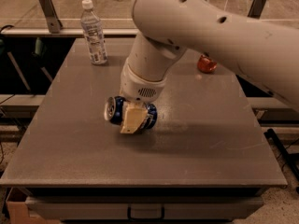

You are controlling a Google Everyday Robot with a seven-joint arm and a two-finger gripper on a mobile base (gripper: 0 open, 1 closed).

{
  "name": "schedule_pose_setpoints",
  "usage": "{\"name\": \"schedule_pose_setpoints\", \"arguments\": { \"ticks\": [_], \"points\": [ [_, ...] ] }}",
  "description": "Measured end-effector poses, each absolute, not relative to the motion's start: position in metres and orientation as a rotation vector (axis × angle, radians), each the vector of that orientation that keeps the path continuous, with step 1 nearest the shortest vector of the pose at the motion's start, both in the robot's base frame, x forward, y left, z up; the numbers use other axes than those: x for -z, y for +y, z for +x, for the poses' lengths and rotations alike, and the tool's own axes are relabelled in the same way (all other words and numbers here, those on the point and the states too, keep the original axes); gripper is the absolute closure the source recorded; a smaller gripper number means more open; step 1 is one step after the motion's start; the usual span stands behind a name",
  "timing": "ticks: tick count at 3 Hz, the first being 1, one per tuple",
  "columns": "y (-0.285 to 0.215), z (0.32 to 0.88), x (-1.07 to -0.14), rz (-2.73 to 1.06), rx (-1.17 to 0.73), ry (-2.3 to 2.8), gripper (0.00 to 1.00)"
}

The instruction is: Knock pepsi can over

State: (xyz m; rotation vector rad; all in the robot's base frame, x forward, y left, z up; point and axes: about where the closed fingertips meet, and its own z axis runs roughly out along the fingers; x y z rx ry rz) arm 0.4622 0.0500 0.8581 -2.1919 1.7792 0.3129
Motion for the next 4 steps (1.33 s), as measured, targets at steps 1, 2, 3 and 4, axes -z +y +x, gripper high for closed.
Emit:
{"name": "schedule_pose_setpoints", "arguments": {
  "ticks": [1,2,3,4],
  "points": [
    [0.057,0.458,-0.852,-2.218,-0.314,1.775,0.14],
    [0.064,0.454,-0.853,-2.227,-0.33,1.757,0.0],
    [0.067,0.454,-0.857,-2.224,-0.335,1.742,0.0],
    [0.059,0.454,-0.865,-2.18,-0.34,1.75,0.0]
  ]
}}
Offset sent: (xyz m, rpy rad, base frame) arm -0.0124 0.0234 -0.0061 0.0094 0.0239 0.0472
